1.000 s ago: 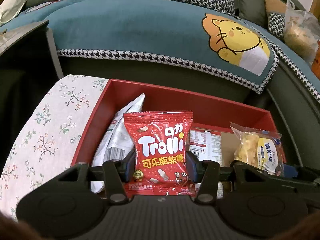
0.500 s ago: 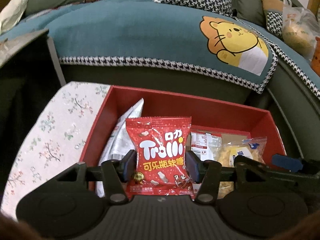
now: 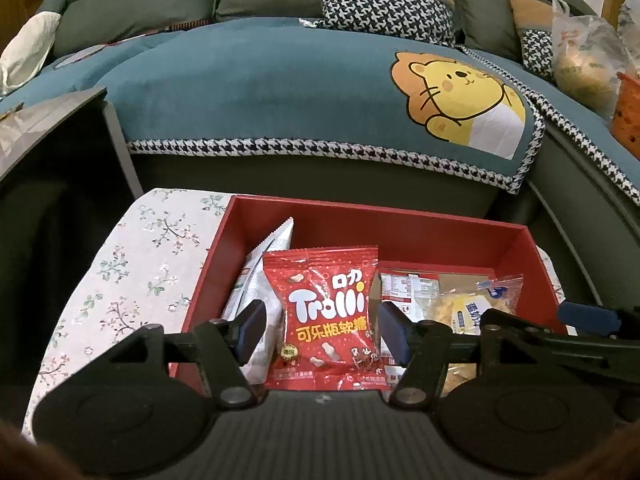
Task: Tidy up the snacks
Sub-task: 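Lower both snacks into the red box and open both tools, then withdraw both tools from the red box back over the table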
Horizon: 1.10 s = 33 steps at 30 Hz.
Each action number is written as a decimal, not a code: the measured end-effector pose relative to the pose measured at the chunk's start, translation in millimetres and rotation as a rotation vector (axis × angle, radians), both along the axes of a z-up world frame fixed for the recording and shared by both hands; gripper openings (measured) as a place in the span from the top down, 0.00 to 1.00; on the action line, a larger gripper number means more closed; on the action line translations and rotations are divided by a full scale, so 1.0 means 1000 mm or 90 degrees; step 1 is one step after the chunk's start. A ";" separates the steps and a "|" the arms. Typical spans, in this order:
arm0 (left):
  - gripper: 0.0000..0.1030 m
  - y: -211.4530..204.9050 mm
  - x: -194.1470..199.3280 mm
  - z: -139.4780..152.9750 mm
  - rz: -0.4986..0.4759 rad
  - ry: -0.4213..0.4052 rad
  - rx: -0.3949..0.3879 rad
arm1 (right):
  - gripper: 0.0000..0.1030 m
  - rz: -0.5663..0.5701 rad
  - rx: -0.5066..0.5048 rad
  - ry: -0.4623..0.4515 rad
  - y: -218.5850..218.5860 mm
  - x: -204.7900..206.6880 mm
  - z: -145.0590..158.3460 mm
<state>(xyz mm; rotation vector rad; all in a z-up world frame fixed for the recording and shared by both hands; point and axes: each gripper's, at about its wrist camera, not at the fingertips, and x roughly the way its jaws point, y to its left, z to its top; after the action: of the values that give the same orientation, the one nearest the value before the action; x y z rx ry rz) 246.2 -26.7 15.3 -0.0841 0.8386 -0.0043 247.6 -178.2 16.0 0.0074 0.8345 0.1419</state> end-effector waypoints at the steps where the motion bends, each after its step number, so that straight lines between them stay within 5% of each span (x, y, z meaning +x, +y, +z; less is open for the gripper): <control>1: 0.01 0.000 -0.002 0.001 0.000 -0.002 -0.001 | 0.19 0.000 0.000 -0.001 0.000 -0.001 0.001; 33: 0.00 0.008 -0.071 0.019 -0.031 -0.032 0.051 | 0.17 0.036 -0.019 0.000 0.014 -0.065 0.019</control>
<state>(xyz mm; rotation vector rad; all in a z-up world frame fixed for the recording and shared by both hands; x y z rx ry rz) 175.4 -18.4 34.2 0.0108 0.7900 -0.0183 182.6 -164.0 34.6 -0.0445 0.8373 0.1821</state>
